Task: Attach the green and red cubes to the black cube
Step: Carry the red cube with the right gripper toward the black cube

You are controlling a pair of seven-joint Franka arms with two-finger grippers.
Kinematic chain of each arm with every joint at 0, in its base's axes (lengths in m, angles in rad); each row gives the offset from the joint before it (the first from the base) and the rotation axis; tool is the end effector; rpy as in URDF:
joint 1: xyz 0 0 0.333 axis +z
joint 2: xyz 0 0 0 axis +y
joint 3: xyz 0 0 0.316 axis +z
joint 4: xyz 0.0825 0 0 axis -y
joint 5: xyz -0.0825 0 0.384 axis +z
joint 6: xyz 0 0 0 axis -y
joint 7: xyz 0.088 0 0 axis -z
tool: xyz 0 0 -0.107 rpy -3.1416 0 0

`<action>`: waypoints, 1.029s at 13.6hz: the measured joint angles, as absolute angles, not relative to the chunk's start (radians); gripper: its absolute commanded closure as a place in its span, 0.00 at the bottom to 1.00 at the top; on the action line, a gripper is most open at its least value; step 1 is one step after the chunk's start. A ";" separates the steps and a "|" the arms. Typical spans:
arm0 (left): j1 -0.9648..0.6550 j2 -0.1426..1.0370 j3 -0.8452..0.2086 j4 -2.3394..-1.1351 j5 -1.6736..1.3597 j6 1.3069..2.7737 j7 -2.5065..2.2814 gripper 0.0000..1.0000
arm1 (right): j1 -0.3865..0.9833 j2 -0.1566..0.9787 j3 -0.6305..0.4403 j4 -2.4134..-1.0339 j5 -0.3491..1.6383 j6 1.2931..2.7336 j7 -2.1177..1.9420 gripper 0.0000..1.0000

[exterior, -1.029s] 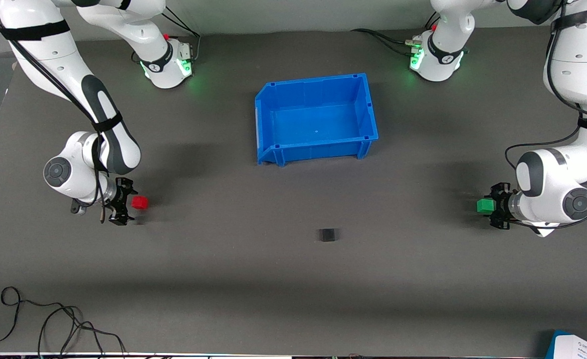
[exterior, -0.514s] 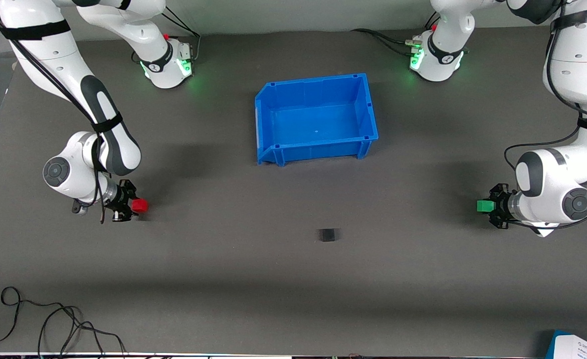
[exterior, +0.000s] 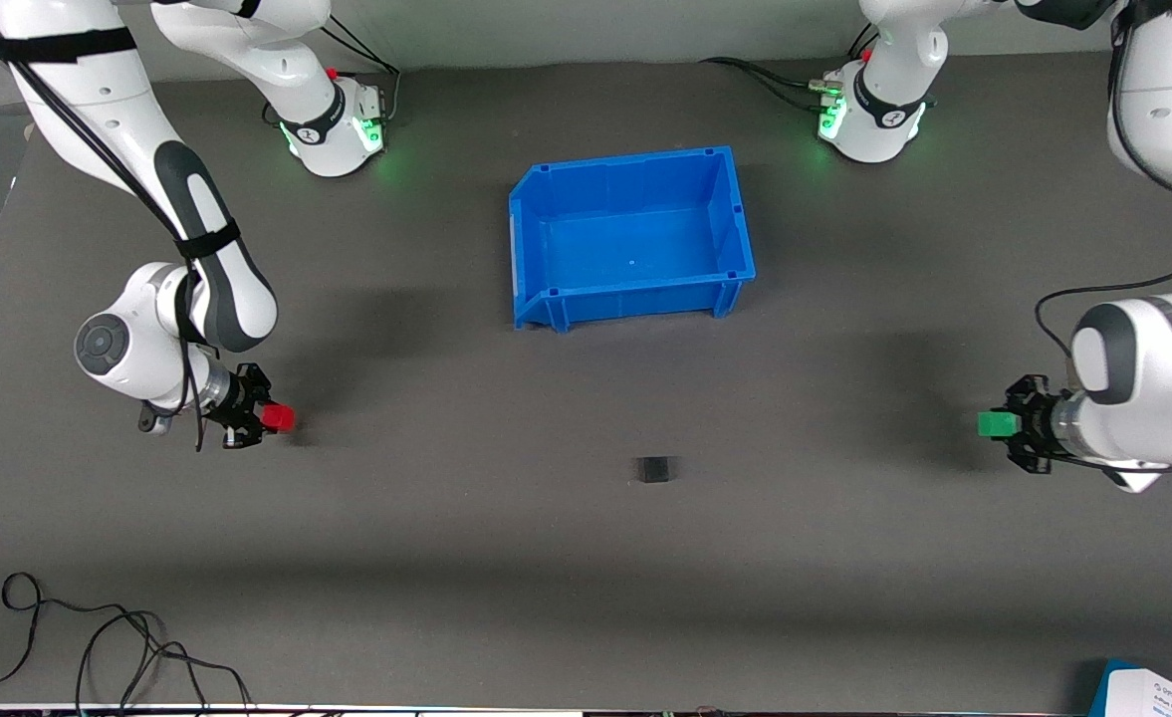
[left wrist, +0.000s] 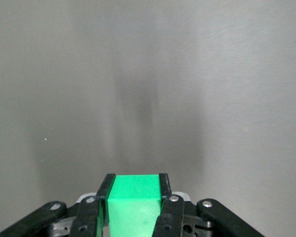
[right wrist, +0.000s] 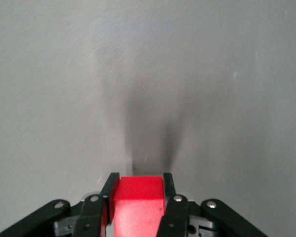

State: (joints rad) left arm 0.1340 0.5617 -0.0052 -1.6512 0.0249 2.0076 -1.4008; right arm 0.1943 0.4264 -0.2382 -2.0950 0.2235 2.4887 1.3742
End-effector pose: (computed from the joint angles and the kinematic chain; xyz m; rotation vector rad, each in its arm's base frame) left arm 0.6537 0.0865 0.2699 -2.1744 -2.0610 0.2317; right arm 0.5813 -0.0258 0.2190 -2.1998 2.2140 0.0514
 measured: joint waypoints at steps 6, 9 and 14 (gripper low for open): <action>0.115 0.560 -0.011 -1.594 0.022 1.993 -1.403 1.00 | 0.299 0.438 -0.235 -1.917 0.259 2.389 1.421 1.00; 0.111 0.558 -0.028 -1.572 0.017 1.992 -1.403 1.00 | 0.313 0.511 -0.234 -1.802 0.289 2.390 1.443 1.00; 0.108 0.553 -0.076 -1.515 0.007 1.990 -1.406 1.00 | 0.319 0.706 -0.221 -1.525 0.351 2.390 1.554 1.00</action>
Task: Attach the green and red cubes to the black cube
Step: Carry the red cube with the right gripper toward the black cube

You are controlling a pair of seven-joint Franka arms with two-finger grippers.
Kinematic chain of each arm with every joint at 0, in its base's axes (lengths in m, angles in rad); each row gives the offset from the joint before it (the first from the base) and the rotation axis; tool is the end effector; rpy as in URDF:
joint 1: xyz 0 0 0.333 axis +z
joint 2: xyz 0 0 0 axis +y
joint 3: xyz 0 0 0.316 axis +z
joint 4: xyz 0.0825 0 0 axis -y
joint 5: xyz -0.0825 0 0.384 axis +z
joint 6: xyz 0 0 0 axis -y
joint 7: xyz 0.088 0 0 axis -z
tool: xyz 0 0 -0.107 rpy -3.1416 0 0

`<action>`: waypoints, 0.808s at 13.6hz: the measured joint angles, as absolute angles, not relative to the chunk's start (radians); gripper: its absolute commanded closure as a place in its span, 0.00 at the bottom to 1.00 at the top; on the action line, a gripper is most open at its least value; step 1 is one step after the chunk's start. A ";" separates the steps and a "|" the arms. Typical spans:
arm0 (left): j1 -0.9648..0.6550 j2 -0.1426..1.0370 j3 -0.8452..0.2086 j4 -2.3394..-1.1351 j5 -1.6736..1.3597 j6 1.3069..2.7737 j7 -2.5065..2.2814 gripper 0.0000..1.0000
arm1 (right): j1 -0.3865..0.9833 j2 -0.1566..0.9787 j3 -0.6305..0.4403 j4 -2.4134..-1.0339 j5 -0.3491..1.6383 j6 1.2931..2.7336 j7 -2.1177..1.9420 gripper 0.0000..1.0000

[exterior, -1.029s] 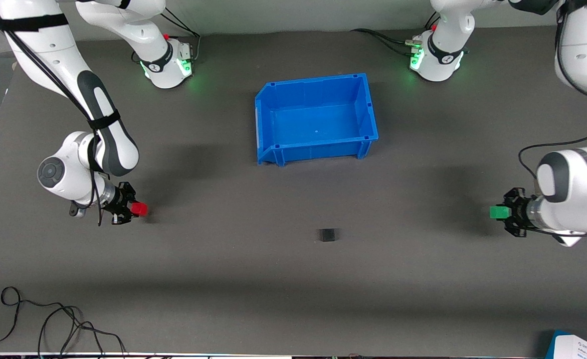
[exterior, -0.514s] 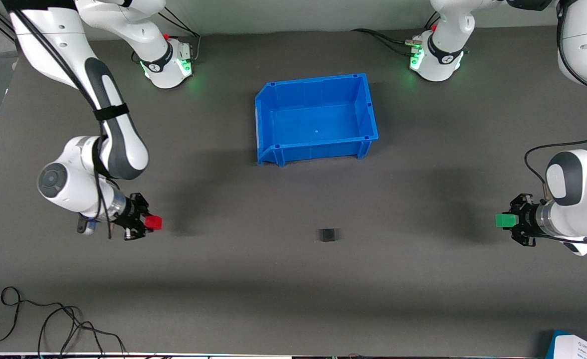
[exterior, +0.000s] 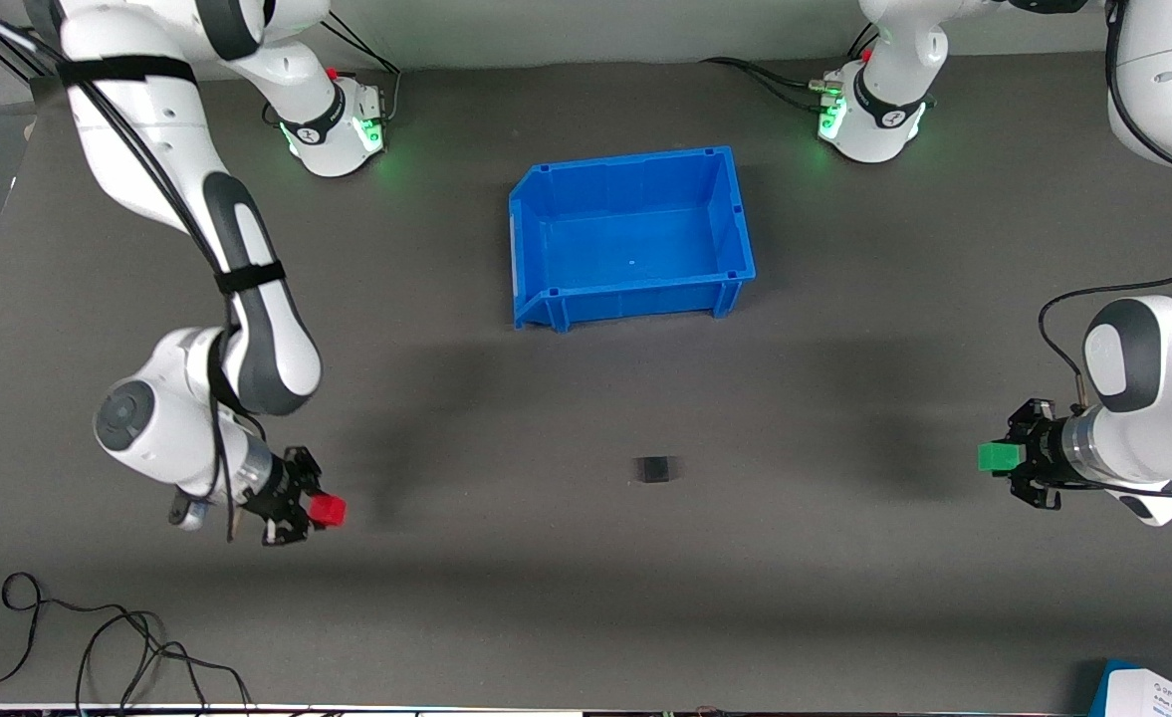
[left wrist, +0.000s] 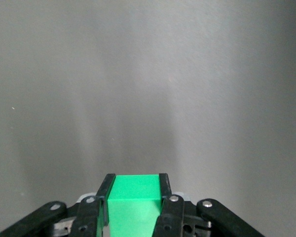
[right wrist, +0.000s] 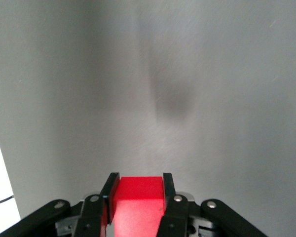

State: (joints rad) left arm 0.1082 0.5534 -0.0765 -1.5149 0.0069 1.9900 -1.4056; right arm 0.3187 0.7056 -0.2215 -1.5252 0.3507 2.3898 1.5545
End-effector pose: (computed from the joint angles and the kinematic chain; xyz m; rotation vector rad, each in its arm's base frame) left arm 0.6918 0.0303 0.3350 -2.3392 -2.0601 0.1265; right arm 0.7196 0.1015 0.2676 -2.0072 2.1261 -0.0478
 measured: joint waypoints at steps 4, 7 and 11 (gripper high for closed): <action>0.106 0.554 -0.125 -1.500 0.004 1.990 -1.426 1.00 | 0.357 0.810 -0.185 -1.408 0.351 2.389 1.660 1.00; 0.098 0.554 -0.158 -1.496 0.004 1.990 -1.444 1.00 | 0.439 0.859 -0.183 -1.357 0.348 2.389 1.714 1.00; 0.069 0.560 -0.163 -1.496 0.004 1.991 -1.459 1.00 | 0.506 0.884 -0.184 -1.318 0.348 2.389 1.760 1.00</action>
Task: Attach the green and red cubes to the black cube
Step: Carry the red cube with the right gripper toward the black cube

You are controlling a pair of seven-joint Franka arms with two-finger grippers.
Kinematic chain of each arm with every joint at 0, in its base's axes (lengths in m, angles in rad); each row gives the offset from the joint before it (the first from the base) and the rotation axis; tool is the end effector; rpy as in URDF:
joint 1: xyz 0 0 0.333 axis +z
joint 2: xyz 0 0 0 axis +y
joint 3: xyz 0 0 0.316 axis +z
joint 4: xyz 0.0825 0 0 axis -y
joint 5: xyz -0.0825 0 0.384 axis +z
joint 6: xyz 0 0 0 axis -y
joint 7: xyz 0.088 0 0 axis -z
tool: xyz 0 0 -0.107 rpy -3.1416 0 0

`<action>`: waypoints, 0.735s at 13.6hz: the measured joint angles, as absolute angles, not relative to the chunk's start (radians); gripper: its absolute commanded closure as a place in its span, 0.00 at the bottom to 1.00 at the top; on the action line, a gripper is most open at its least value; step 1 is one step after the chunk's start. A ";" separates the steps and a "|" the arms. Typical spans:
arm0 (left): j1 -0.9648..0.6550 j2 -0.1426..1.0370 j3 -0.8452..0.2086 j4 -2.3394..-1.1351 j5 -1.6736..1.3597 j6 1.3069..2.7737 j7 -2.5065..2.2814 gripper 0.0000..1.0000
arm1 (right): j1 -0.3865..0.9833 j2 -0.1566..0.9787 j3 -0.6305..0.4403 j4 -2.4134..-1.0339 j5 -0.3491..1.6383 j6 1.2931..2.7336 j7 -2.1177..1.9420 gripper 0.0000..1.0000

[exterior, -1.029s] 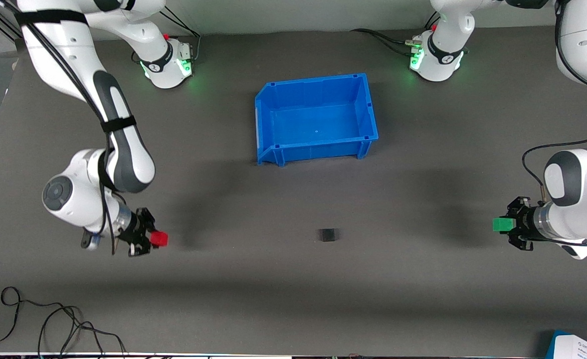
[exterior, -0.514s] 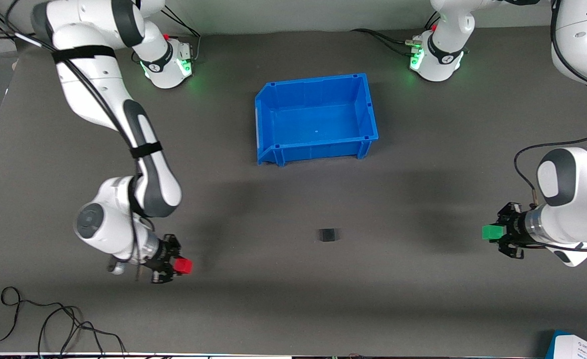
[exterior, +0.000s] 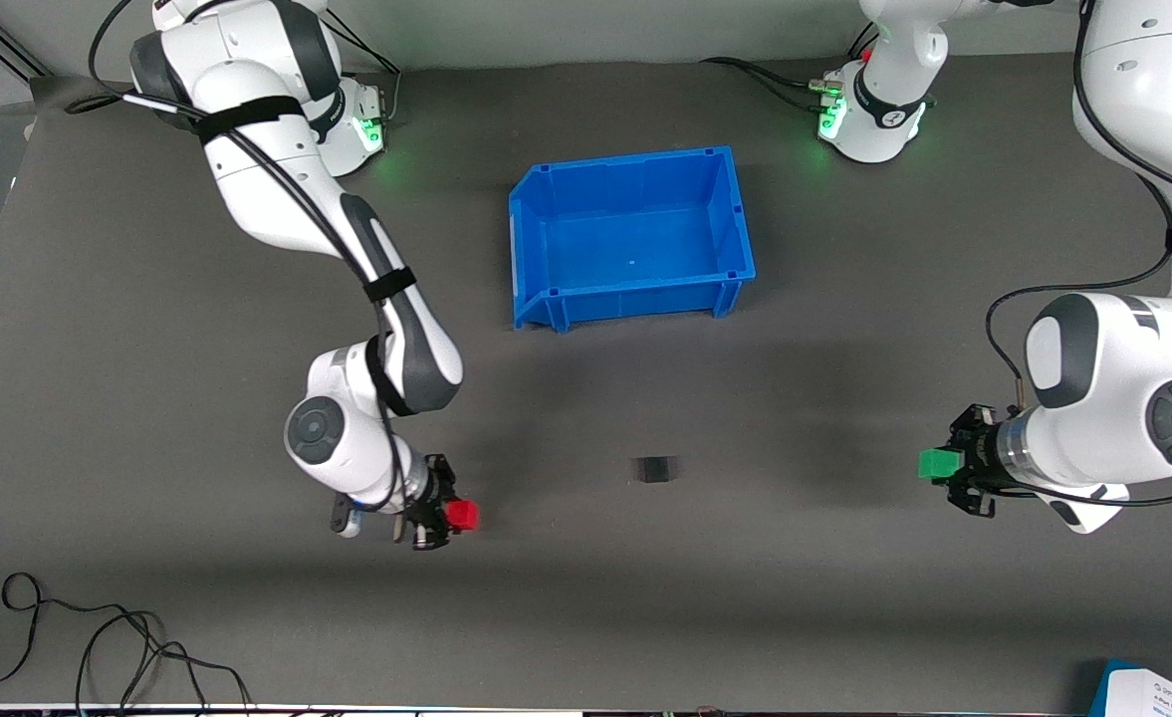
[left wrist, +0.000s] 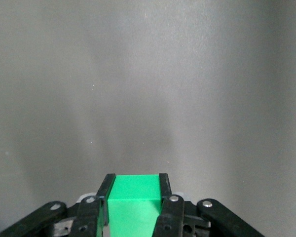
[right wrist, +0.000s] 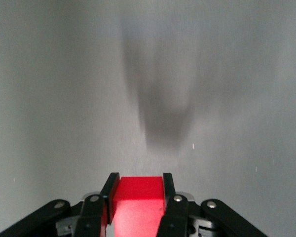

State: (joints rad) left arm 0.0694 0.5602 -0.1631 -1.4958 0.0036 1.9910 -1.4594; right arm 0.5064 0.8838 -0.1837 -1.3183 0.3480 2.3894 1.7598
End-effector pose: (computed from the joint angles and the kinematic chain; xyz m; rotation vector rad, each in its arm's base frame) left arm 0.6952 -0.0471 0.3424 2.3990 1.9924 -0.1561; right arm 0.7104 0.2784 0.2283 -2.0343 2.0676 0.0103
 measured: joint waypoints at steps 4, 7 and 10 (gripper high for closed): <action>0.069 0.573 -0.163 -1.495 0.003 1.992 -1.473 1.00 | 0.558 0.932 -0.181 -1.232 0.348 2.388 1.850 1.00; 0.044 0.587 -0.166 -1.495 0.002 2.013 -1.527 1.00 | 0.577 1.006 -0.158 -1.152 0.348 2.389 1.876 1.00; -0.010 0.596 -0.167 -1.495 0.002 2.034 -1.581 1.00 | 0.580 1.050 -0.112 -1.104 0.348 2.389 1.878 1.00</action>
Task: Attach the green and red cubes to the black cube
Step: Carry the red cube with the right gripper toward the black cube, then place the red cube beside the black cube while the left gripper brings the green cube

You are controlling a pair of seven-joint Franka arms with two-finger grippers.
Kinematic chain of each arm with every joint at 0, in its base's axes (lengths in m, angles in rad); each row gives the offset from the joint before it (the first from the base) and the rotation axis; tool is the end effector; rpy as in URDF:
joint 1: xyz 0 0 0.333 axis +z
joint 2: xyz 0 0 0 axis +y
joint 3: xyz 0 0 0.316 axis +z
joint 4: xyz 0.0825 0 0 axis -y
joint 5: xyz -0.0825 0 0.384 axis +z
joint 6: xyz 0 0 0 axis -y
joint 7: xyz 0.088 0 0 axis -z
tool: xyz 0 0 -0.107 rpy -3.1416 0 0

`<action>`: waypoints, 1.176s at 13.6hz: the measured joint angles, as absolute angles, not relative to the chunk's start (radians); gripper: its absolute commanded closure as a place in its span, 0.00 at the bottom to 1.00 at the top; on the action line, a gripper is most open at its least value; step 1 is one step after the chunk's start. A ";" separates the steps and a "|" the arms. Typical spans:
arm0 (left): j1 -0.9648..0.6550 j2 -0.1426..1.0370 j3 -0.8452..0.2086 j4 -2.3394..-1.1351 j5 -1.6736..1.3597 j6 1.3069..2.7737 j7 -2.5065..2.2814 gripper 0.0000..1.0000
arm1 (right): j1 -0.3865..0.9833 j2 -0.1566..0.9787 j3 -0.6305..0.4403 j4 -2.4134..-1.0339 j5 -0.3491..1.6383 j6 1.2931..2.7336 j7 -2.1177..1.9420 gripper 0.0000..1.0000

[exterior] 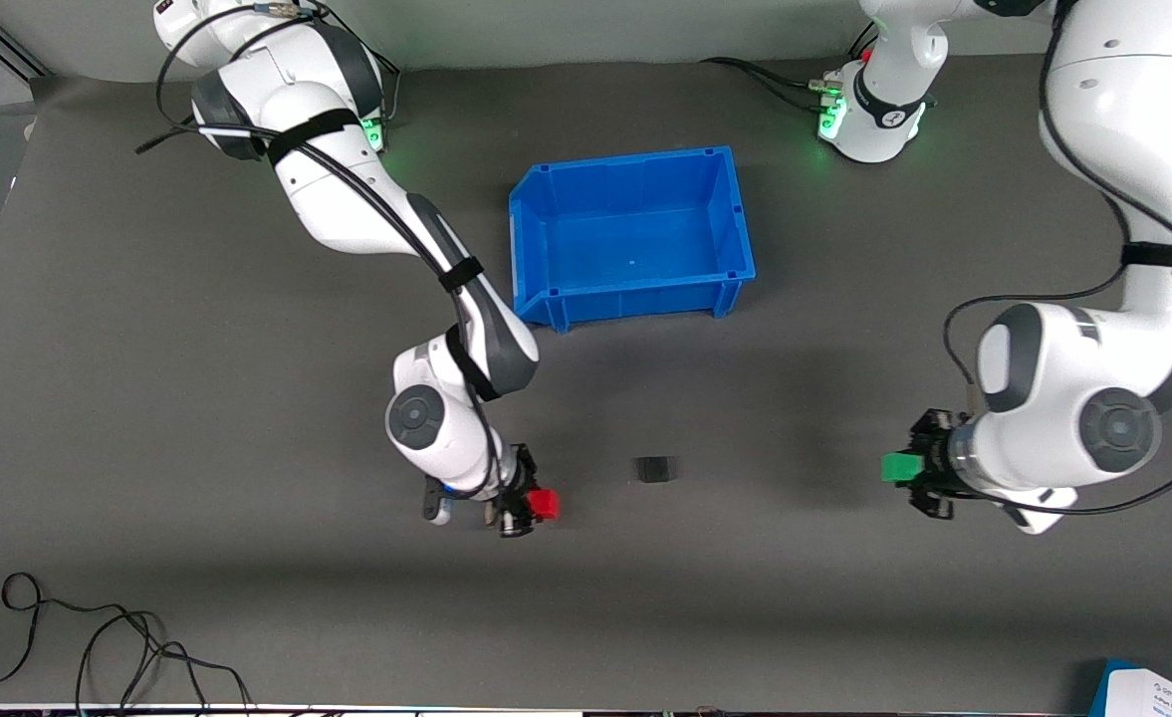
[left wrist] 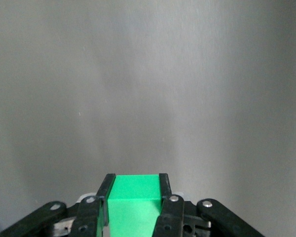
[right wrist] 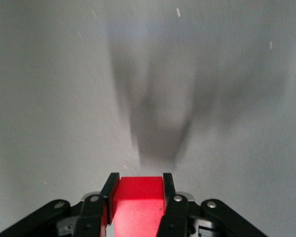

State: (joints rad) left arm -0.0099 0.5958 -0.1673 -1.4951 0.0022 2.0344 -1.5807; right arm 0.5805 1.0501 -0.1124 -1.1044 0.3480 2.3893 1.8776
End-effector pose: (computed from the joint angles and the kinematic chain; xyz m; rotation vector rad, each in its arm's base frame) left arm 0.6939 -0.1049 0.3218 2.3544 2.0412 -0.1592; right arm 0.6910 0.3876 0.1952 -2.0188 2.0119 0.1004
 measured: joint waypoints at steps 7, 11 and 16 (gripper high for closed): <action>-0.063 0.634 -0.167 -1.495 0.002 2.068 -1.650 1.00 | 0.618 1.107 -0.054 -1.026 0.348 2.399 1.956 1.00; -0.092 0.649 -0.168 -1.495 0.002 2.077 -1.687 1.00 | 0.618 1.134 -0.034 -1.013 0.348 2.449 1.980 1.00; -0.143 0.678 -0.168 -1.496 0.002 2.142 -1.761 1.00 | 0.650 1.160 -0.025 -1.005 0.348 2.521 1.987 1.00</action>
State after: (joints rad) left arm -0.1428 0.6780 -0.1684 -1.4956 0.0020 2.1420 -1.7608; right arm 0.6498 1.1604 -0.0251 -1.0047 0.3480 2.5208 1.9866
